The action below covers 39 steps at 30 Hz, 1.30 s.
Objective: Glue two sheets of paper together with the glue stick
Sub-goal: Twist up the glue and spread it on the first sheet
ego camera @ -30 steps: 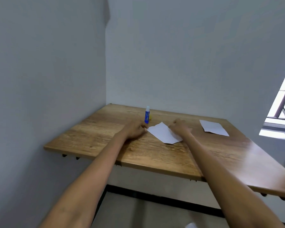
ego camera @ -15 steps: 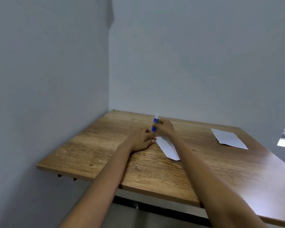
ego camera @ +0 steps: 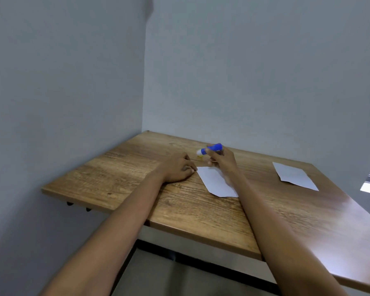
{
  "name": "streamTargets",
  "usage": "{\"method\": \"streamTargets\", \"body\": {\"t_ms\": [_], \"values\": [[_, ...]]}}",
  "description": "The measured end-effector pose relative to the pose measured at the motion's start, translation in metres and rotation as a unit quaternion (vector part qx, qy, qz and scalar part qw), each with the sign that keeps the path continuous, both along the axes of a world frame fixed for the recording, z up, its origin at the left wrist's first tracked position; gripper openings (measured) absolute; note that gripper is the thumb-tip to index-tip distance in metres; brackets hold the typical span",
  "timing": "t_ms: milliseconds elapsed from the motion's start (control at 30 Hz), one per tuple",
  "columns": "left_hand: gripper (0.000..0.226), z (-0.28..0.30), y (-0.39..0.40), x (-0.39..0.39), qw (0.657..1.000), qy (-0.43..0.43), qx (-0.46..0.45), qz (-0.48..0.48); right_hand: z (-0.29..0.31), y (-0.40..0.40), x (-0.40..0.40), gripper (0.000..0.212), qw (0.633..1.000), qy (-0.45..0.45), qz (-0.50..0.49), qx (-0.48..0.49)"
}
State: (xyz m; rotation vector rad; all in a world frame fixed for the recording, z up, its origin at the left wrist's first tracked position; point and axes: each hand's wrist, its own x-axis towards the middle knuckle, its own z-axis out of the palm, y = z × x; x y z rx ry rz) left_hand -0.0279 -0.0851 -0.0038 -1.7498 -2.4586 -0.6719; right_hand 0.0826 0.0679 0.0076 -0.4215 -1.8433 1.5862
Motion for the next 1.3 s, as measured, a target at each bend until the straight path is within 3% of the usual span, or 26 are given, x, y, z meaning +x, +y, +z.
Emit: {"method": "streamTargets", "body": {"t_ms": [167, 267, 433, 567, 700, 900, 1033, 1167, 1300], "values": [[0.031, -0.001, 0.001, -0.001, 1.000, 0.017, -0.006, 0.004, -0.005, 0.002, -0.006, 0.027, 0.998, -0.029, -0.035, 0.048], [0.044, -0.001, -0.001, -0.002, 1.000, 0.017, 0.005, -0.002, -0.010, -0.002, -0.012, 0.034, 0.991, -0.074, -0.046, 0.106], [0.034, -0.001, -0.002, 0.000, 0.999, 0.037, 0.001, -0.012, -0.011, -0.009, -0.020, 0.032, 0.969, -0.113, -0.073, 0.208], [0.047, -0.001, -0.002, -0.001, 0.999, 0.035, 0.005, -0.005, -0.012, -0.010, -0.021, 0.029, 0.955, -0.132, -0.076, 0.256], [0.040, -0.001, -0.004, -0.001, 0.999, 0.038, 0.017, -0.011, -0.012, -0.011, -0.019, 0.027, 0.949, -0.142, -0.074, 0.272], [0.048, 0.002, -0.005, 0.004, 0.999, 0.052, 0.001, -0.012, -0.012, -0.012, -0.019, 0.025, 0.943, -0.152, -0.070, 0.288], [0.035, 0.002, -0.004, 0.004, 0.998, 0.060, 0.000, -0.010, -0.012, -0.013, -0.019, 0.029, 0.931, -0.172, -0.070, 0.314], [0.045, 0.001, -0.005, 0.004, 0.999, 0.054, 0.002, -0.005, -0.011, -0.005, -0.014, 0.036, 0.919, -0.195, -0.103, 0.326], [0.035, 0.001, -0.004, 0.004, 0.998, 0.058, 0.006, -0.004, -0.013, 0.010, -0.004, 0.036, 0.917, -0.203, -0.144, 0.312]]}}
